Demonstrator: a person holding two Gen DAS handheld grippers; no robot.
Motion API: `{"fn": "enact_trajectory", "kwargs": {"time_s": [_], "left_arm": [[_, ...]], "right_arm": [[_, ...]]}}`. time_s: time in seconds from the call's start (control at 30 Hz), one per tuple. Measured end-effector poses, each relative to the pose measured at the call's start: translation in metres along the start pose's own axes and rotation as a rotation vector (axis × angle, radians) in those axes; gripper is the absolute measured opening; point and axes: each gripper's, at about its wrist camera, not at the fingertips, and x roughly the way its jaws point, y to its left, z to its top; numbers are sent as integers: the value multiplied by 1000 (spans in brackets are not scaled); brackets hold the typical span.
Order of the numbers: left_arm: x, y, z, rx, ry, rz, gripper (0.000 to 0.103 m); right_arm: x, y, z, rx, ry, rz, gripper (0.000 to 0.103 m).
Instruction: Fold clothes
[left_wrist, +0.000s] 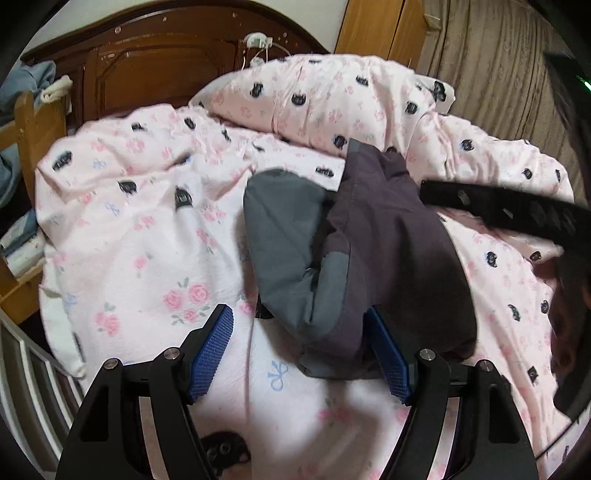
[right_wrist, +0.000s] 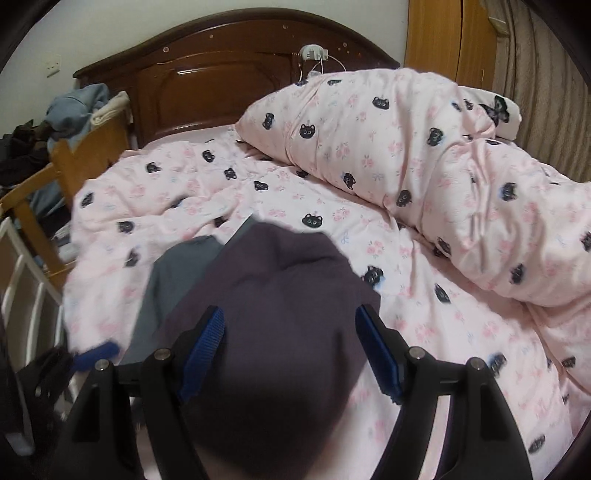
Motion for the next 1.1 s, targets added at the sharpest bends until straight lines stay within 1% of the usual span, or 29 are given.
{"fn": "enact_trajectory", "kwargs": {"time_s": [0.07,0.17,0.3,0.4,0.43,0.47,0.53,0.67,0.77,0.93,1.1], "left_arm": [[-11,-3,2,17,-6,11,70],[-32,-7,3,50,-14,22,70],[-55,-10,3,76,-15,33,70],[-74,-12,5,89,-31,48,71],[-80,-13,5,97,-37,54,71],[-88,-14,5,105,-42,61,76],[-104,-15,3,116,-52,69,79],[-131,-18,-1,127,-70,77,83],[-144,-16,-3,110,-52,92,89],[-160,-17,-6,96,-37,113,90],[-179,-24,-11,114,-58,115,90]], "right_arm": [[-17,3,-10,9,2,-7,83],[-37,6,-27,21,-6,5,85],[-63,10,-48,23,-17,4,85],[-81,15,-60,23,-28,9,85],[-86,16,-63,23,-30,13,86],[-91,18,-66,23,-32,16,86],[-100,20,-71,27,-35,15,88],[-126,31,-83,24,-50,18,89],[-143,38,-91,22,-58,20,90],[-169,43,-102,33,-70,30,92],[-196,47,-110,42,-89,32,93]]}}
